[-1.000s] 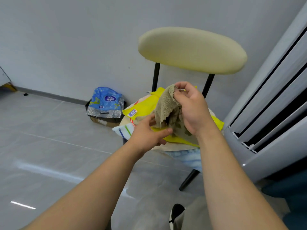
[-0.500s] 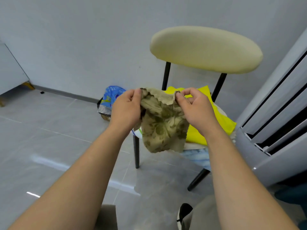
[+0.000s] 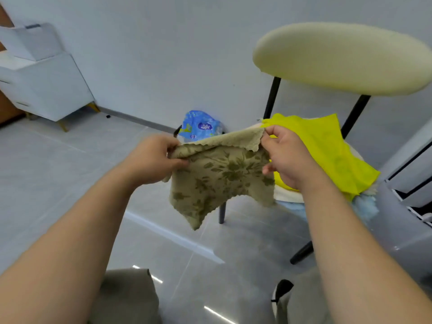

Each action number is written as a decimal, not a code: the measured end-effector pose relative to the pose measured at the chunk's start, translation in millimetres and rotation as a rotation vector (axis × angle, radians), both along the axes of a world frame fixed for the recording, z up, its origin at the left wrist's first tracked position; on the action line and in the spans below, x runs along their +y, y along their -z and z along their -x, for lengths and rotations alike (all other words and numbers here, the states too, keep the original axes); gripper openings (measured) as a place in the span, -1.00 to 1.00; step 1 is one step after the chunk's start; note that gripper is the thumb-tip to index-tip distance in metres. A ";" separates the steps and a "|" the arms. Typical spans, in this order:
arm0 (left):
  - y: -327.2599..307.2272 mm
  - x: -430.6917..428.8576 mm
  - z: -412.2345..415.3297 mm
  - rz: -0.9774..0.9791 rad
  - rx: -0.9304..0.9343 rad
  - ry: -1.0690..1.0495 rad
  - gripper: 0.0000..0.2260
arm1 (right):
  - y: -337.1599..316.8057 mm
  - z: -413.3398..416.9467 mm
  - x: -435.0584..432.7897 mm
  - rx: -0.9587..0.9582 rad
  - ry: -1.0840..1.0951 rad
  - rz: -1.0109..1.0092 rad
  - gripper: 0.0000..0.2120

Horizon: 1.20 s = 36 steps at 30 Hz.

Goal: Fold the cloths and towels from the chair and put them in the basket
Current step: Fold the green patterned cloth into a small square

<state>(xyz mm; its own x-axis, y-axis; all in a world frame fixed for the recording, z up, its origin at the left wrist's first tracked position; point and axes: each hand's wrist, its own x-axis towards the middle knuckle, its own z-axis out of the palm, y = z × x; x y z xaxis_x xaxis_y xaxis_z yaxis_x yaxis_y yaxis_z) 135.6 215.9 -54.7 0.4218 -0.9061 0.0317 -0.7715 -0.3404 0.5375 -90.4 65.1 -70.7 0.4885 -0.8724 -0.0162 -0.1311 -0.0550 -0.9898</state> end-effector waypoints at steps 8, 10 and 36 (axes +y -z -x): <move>15.7 48.8 -38.8 -0.015 0.184 -0.223 -0.90 | 23.2 -30.3 30.7 0.018 -0.098 -0.077 -0.95; 19.0 52.5 -42.7 0.020 0.247 -0.266 -0.90 | 26.8 -30.6 34.2 0.056 -0.155 -0.064 -0.91; 61.6 24.9 -30.7 -0.197 -0.069 -0.383 -0.75 | 39.7 1.7 94.8 0.185 -0.657 -0.063 -0.72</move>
